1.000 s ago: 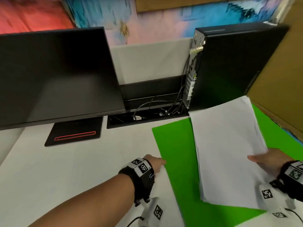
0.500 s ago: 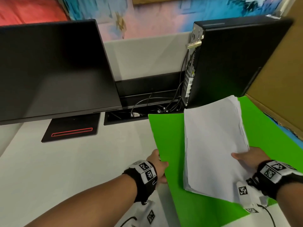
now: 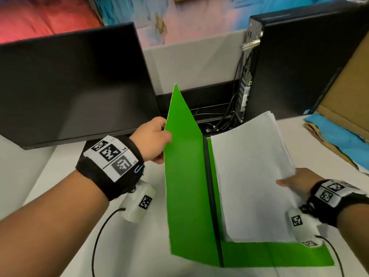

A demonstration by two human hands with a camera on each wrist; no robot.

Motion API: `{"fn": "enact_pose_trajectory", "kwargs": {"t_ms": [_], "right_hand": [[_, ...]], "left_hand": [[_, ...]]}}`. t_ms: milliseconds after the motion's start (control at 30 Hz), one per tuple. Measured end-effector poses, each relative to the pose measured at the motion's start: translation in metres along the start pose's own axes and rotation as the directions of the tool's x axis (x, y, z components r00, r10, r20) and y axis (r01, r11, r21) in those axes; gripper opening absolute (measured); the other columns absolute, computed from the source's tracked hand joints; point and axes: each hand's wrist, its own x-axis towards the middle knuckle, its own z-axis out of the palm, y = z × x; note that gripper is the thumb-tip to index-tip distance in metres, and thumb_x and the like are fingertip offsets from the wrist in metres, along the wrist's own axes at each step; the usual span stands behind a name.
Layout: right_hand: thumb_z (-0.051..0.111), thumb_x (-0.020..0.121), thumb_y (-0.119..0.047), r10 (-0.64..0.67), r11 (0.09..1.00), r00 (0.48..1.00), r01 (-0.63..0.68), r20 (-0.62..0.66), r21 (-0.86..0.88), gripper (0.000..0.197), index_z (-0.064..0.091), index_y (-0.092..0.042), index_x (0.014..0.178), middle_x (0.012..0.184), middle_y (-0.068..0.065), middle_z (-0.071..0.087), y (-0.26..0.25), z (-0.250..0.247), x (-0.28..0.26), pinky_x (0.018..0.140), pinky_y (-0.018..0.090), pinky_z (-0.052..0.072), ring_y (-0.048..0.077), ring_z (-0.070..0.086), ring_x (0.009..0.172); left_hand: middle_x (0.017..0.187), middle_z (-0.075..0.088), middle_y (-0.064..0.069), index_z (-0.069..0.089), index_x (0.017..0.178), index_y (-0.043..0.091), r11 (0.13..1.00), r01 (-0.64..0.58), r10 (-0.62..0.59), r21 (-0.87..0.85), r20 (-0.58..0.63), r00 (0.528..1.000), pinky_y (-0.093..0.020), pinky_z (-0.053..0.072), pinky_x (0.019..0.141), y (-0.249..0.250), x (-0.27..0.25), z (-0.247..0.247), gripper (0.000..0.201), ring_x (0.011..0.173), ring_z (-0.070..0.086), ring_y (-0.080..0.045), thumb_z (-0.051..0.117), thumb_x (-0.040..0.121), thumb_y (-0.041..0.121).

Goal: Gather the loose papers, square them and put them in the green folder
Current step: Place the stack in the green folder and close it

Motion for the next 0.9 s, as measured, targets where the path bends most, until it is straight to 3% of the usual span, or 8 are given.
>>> {"fn": "enact_pose_trajectory", "kwargs": {"t_ms": [133, 300, 467, 567, 633, 700, 800, 900], "right_hand": [[0.077, 0.072, -0.017, -0.024, 0.999, 0.999, 0.025, 0.034, -0.026, 0.047, 0.062, 0.002, 0.112, 0.104, 0.020, 0.067, -0.016, 0.025, 0.005, 0.087, 0.038, 0.049, 0.034, 0.064, 0.092], [0.076, 0.073, -0.019, -0.056, 0.993, 0.996, 0.062, 0.068, -0.099, 0.047, 0.060, -0.001, 0.114, 0.110, 0.019, 0.066, -0.023, 0.033, 0.008, 0.082, 0.032, 0.047, 0.032, 0.061, 0.095], [0.068, 0.081, -0.022, -0.041, 0.999, 0.982, 0.046, 0.186, -0.023, 0.028, 0.058, 0.000, 0.098, 0.074, 0.012, 0.061, -0.014, 0.011, 0.004, 0.061, 0.026, 0.041, 0.025, 0.055, 0.067], [0.053, 0.092, -0.024, -0.023, 0.992, 0.983, 0.000, 0.182, 0.125, 0.033, 0.057, 0.003, 0.111, 0.085, 0.015, 0.061, 0.001, -0.021, -0.002, 0.075, 0.035, 0.045, 0.027, 0.053, 0.079], [0.045, 0.095, -0.031, -0.032, 0.981, 0.994, 0.011, 0.105, 0.196, 0.039, 0.059, 0.000, 0.113, 0.093, 0.013, 0.068, 0.013, -0.047, -0.008, 0.082, 0.041, 0.047, 0.030, 0.058, 0.086], [0.051, 0.086, -0.050, -0.071, 0.957, 0.997, 0.057, 0.038, 0.285, 0.054, 0.063, -0.003, 0.110, 0.084, 0.010, 0.073, 0.022, -0.069, -0.013, 0.073, 0.037, 0.049, 0.029, 0.061, 0.084], [0.067, 0.039, -0.079, -0.113, 0.969, 0.992, 0.099, 0.049, 0.228, 0.088, 0.069, -0.010, 0.094, 0.074, 0.005, 0.075, 0.024, -0.077, -0.020, 0.068, 0.033, 0.050, 0.028, 0.062, 0.080], [0.061, 0.084, -0.038, -0.125, 0.983, 0.987, 0.109, 0.103, 0.150, 0.046, 0.063, 0.002, 0.106, 0.081, 0.011, 0.067, 0.019, -0.051, -0.025, 0.072, 0.033, 0.047, 0.026, 0.057, 0.078]], "left_hand": [[0.071, 0.057, -0.005, 0.048, 0.102, 0.010, 0.997, -0.030, 0.032, 0.066, -0.036, 0.999, -0.015, 0.039, 0.030, 0.015, -0.003, 0.009, 0.016, 0.030, 0.053, -0.006, 0.038, 0.089, 0.007], [0.080, 0.057, -0.007, 0.045, 0.105, 0.009, 0.985, -0.004, 0.010, 0.174, -0.031, 0.999, -0.018, 0.041, 0.034, 0.036, -0.004, 0.030, 0.018, 0.047, 0.058, -0.015, 0.038, 0.091, 0.018], [0.123, 0.056, -0.005, 0.036, 0.131, 0.023, 0.996, -0.090, 0.088, -0.001, 0.233, 0.969, -0.040, 0.060, 0.067, 0.054, -0.021, 0.078, 0.042, 0.067, 0.069, -0.026, 0.041, 0.093, 0.041], [0.139, 0.045, -0.004, 0.034, 0.136, 0.023, 0.991, -0.129, 0.131, -0.031, 0.377, 0.917, -0.047, 0.056, 0.083, 0.045, -0.021, 0.103, 0.043, 0.083, 0.067, -0.027, 0.038, 0.096, 0.036], [0.138, 0.047, -0.004, 0.036, 0.136, 0.020, 0.995, -0.089, 0.071, 0.034, 0.355, 0.932, -0.044, 0.055, 0.086, 0.023, -0.009, 0.109, 0.042, 0.091, 0.067, -0.025, 0.039, 0.096, 0.031], [0.135, 0.050, -0.008, 0.039, 0.135, 0.016, 0.979, -0.018, -0.038, 0.201, 0.270, 0.962, -0.037, 0.052, 0.089, -0.008, 0.006, 0.112, 0.043, 0.103, 0.063, -0.025, 0.042, 0.095, 0.030], [0.135, 0.051, -0.014, 0.041, 0.133, 0.007, 0.886, 0.194, -0.271, 0.421, 0.131, 0.954, -0.033, 0.045, 0.098, -0.051, 0.022, 0.118, 0.048, 0.118, 0.054, -0.029, 0.049, 0.091, 0.030], [0.123, 0.060, -0.015, 0.053, 0.120, 0.001, 0.840, 0.308, -0.406, 0.446, 0.141, 0.903, -0.033, 0.049, 0.092, -0.075, 0.026, 0.132, 0.042, 0.111, 0.058, -0.031, 0.051, 0.091, 0.031]]}}
